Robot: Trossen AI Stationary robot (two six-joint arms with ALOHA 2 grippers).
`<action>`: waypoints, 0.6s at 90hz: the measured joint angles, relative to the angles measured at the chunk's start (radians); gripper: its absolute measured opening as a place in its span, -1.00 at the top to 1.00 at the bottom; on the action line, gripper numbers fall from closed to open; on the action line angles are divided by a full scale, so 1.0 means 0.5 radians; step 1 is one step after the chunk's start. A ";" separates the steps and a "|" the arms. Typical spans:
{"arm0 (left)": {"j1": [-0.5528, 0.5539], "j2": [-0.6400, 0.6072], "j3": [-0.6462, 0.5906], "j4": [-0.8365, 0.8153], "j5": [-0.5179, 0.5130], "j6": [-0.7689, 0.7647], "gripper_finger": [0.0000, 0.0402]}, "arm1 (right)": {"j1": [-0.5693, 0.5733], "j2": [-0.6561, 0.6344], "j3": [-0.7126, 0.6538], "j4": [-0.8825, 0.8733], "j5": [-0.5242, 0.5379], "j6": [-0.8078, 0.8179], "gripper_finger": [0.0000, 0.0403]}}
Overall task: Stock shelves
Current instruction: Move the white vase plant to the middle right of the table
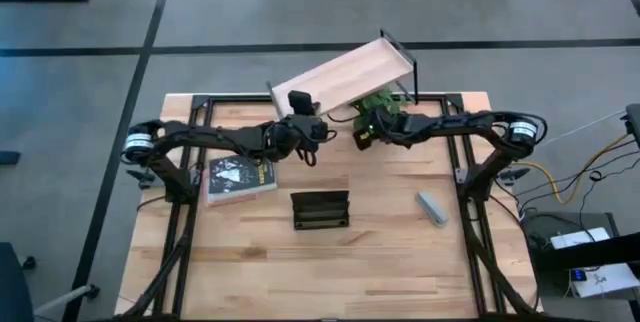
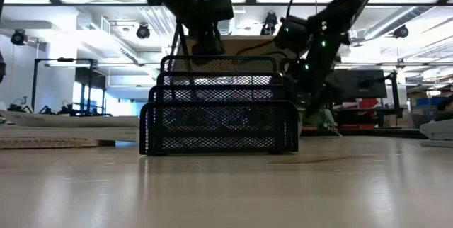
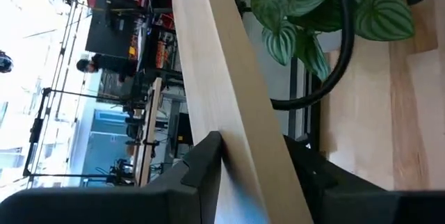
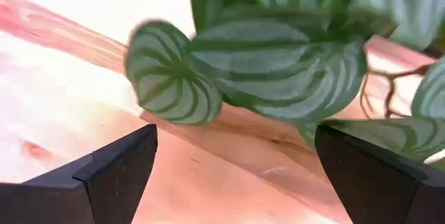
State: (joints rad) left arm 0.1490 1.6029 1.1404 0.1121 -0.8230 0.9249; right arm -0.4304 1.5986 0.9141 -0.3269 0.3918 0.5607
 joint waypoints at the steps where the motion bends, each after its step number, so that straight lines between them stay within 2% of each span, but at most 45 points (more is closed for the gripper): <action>1: 0.000 -0.002 0.000 0.002 0.000 0.000 0.50 | 0.000 -0.003 0.010 -0.008 0.000 -0.004 -0.87; 22: 0.001 -0.006 0.003 0.017 -0.001 -0.002 0.50 | -0.056 -0.001 0.172 -0.053 -0.010 -0.131 -0.94; 54: 0.001 -0.006 0.003 0.009 0.003 -0.008 0.50 | -0.067 -0.001 0.307 -0.343 -0.006 -0.170 -0.95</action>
State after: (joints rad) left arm 0.1493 1.6001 1.1419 0.1164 -0.8215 0.9211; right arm -0.4637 1.5982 1.0677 -0.4983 0.3891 0.4758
